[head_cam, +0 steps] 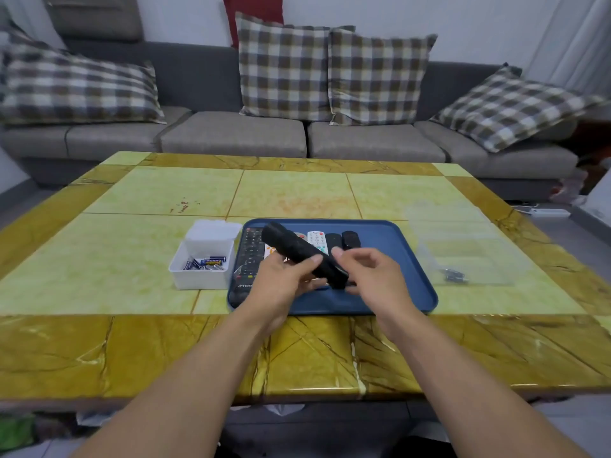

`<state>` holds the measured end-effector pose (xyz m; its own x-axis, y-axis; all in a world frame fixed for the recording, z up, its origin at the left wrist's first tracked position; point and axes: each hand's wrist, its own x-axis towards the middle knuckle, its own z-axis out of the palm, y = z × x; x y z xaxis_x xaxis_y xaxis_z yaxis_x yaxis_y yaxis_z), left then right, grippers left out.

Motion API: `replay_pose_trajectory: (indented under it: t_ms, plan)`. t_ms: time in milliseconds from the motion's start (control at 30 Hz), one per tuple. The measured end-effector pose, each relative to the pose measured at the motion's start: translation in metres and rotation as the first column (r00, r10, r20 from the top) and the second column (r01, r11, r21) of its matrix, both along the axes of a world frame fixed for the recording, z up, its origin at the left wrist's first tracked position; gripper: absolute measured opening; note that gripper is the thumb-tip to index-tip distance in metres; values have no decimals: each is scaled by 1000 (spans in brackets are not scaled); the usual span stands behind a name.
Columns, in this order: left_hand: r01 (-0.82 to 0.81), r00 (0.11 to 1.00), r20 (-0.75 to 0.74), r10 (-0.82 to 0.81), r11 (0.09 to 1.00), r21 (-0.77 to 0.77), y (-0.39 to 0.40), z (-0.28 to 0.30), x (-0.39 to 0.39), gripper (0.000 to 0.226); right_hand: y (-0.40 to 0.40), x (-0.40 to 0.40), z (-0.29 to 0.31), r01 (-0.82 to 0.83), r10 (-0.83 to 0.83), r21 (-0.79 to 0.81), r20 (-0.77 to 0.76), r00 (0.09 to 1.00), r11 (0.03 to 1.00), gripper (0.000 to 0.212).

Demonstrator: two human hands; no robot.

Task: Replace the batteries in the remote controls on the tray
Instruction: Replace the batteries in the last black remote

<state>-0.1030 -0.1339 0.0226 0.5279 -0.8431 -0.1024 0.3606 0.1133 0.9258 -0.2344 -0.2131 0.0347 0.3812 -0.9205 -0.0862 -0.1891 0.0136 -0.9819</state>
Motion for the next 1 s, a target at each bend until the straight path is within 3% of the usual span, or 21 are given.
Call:
replay_pose_trajectory:
  t_ms: [100, 300, 467, 667, 1000]
  plan:
    - [-10, 988, -151, 3, 999, -46, -2, 1, 3, 24, 3, -2, -4, -191, 182, 226, 62, 981, 955, 35]
    - [-14, 993, -114, 5, 997, -74, 0, 0, 3, 26, 0, 1, -3, -165, 68, 332, 284, 957, 929, 28]
    - [-74, 983, -176, 48, 987, -142, 0, 3, 9, 22, -2, 1, 0, -204, 87, 347, 325, 942, 916, 28]
    - [-51, 989, -142, 32, 990, -132, -2, 1, 9, 36, -3, 0, -2, -186, 94, 309, 289, 953, 933, 28]
    - [-89, 992, -99, 79, 991, -101, -3, -2, 8, 27, -5, 1, -5, -178, 122, 264, 215, 969, 948, 26]
